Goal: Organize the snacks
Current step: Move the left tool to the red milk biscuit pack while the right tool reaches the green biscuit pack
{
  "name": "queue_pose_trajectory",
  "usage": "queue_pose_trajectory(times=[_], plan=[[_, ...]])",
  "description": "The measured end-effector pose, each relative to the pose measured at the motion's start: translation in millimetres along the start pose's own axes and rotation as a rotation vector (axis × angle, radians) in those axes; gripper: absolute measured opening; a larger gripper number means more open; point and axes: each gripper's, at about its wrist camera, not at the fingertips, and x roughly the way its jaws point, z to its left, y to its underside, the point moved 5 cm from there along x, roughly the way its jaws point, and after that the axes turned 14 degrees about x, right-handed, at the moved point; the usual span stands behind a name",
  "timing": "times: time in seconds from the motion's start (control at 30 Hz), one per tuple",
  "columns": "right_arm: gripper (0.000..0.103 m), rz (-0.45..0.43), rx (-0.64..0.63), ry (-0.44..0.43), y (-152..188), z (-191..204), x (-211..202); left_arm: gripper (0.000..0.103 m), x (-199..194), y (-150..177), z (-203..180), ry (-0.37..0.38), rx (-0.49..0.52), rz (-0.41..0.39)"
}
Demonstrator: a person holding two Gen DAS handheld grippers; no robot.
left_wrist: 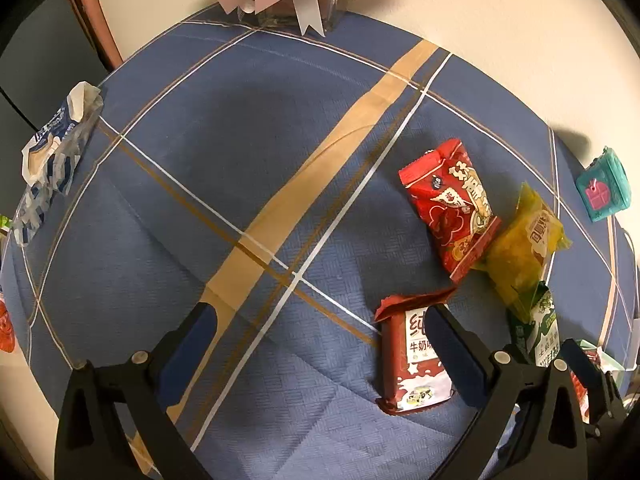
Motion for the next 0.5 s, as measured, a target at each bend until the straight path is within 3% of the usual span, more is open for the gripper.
queue_pose_trajectory(times=[0.27, 0.5], plan=[[0.101, 0.046, 0.024, -0.021, 6.0, -5.7, 6.2, 0.103, -0.3, 1.0, -10.4, 0.011, 0.01, 0.002], [0.092, 0.052, 0.066, -0.133, 3.2, -8.0, -12.9, 0.103, -10.1, -0.4, -26.7, 0.036, 0.015, -0.012]])
